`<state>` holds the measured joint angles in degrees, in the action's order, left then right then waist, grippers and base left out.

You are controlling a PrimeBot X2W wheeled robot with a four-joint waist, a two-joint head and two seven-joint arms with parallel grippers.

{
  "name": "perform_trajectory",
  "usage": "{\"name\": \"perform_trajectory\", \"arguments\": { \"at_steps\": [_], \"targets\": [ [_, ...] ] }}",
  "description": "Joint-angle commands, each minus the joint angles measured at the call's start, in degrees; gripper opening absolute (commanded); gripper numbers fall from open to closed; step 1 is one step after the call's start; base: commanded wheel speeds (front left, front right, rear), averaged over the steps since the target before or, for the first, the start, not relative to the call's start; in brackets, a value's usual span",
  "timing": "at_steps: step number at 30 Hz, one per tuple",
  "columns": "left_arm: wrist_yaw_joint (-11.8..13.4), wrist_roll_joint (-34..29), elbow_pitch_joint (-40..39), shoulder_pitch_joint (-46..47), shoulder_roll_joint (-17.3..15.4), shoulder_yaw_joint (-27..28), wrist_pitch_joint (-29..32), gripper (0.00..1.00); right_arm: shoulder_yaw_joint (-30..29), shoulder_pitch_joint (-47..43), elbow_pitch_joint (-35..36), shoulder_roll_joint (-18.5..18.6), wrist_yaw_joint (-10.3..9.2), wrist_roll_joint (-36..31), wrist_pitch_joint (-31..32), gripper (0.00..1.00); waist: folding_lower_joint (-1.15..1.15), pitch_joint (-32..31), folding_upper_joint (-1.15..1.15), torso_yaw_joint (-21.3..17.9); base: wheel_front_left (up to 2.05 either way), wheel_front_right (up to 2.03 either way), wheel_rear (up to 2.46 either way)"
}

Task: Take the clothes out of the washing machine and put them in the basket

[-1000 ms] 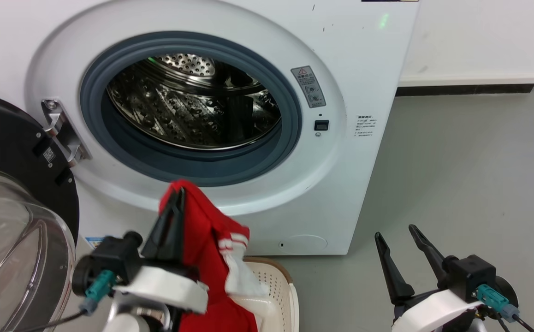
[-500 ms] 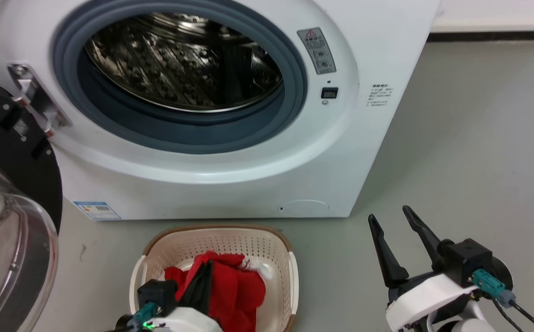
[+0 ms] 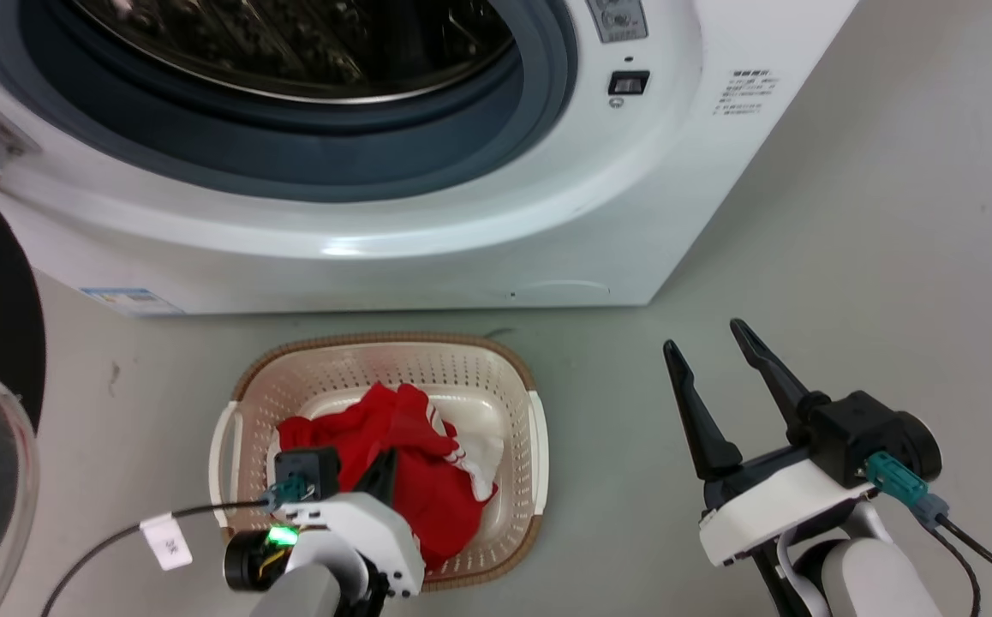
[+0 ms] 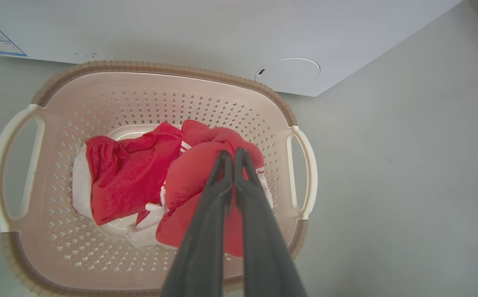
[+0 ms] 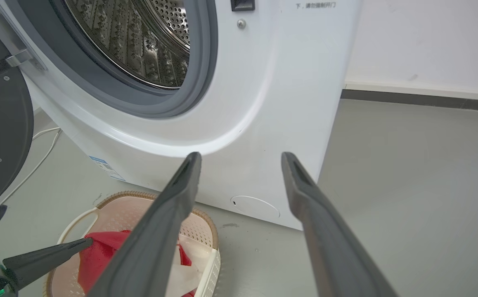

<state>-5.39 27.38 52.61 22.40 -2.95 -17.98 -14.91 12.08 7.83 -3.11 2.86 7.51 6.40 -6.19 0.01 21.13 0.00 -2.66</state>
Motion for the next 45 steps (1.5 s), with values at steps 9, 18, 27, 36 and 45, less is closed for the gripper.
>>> {"name": "perform_trajectory", "arguments": {
  "at_steps": [9,18,27,36,45],
  "targets": [
    [1.4,2.4,6.6,9.2,0.0,-0.9,-0.3,0.0,0.8,4.1,0.5,0.0,-0.04,-1.2,-0.7,1.0,-0.01,11.4,0.0,-2.7,0.0,0.0,0.0],
    [2.4,1.4,14.7,13.1,-0.9,0.9,-0.3,0.0,0.5,6.0,-0.3,0.0,-0.04,-2.3,-1.8,1.0,-0.01,14.4,0.0,-4.6,0.0,0.0,0.0],
    [1.2,-0.1,15.5,7.9,-1.0,0.7,-0.3,1.0,-4.0,3.8,-4.3,0.0,-0.04,-4.3,-2.7,1.0,-0.01,4.0,0.0,-3.7,0.0,0.0,0.0],
    [2.6,-4.7,2.5,-1.4,-2.3,4.0,-0.3,1.0,-6.4,-0.2,-5.1,0.0,-0.04,-3.9,-2.0,1.0,-0.01,-8.3,0.0,-1.2,0.0,0.0,0.0],
    [4.6,-10.5,-17.3,-8.2,-2.0,12.7,-0.3,1.0,-8.5,-3.8,-4.1,0.0,-0.04,-4.4,-1.1,1.0,-0.01,-14.7,0.0,1.4,0.0,0.0,0.0]
  ]
}}
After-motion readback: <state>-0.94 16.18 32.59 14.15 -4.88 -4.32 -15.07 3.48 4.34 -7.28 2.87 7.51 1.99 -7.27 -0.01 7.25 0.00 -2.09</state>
